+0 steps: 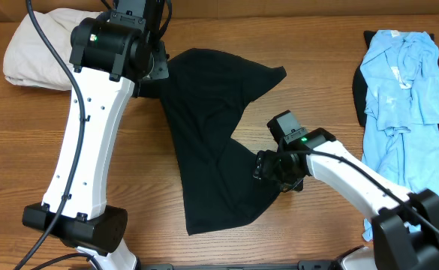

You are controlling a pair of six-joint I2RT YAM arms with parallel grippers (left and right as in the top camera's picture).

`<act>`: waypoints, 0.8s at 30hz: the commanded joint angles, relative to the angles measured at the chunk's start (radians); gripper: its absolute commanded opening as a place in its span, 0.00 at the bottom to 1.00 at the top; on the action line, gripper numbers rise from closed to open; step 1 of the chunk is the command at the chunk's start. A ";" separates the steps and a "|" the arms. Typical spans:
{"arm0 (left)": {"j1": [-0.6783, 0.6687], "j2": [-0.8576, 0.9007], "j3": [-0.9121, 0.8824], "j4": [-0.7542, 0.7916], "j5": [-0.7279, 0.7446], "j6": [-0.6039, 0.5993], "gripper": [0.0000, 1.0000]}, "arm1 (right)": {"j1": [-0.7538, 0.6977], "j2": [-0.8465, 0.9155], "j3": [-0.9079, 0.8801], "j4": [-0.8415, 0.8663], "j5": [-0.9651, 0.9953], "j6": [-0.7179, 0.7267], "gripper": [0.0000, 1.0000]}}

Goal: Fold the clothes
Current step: 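Grasp the black shirt's lower right corner with the right gripper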

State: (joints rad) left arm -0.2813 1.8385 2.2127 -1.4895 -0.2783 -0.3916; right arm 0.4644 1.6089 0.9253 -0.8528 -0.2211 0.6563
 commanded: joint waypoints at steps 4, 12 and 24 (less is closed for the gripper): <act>0.012 -0.006 0.014 0.002 -0.021 0.034 0.04 | -0.032 0.015 -0.009 -0.036 0.018 0.056 0.86; 0.019 -0.006 0.014 0.003 -0.020 0.034 0.04 | -0.037 0.021 -0.010 -0.042 0.093 0.068 0.68; 0.019 -0.006 0.014 0.006 -0.021 0.042 0.04 | -0.037 0.021 -0.010 0.010 0.169 0.043 0.11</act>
State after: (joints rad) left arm -0.2665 1.8385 2.2127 -1.4883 -0.2783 -0.3813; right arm 0.4316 1.6264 0.9218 -0.8467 -0.0818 0.7002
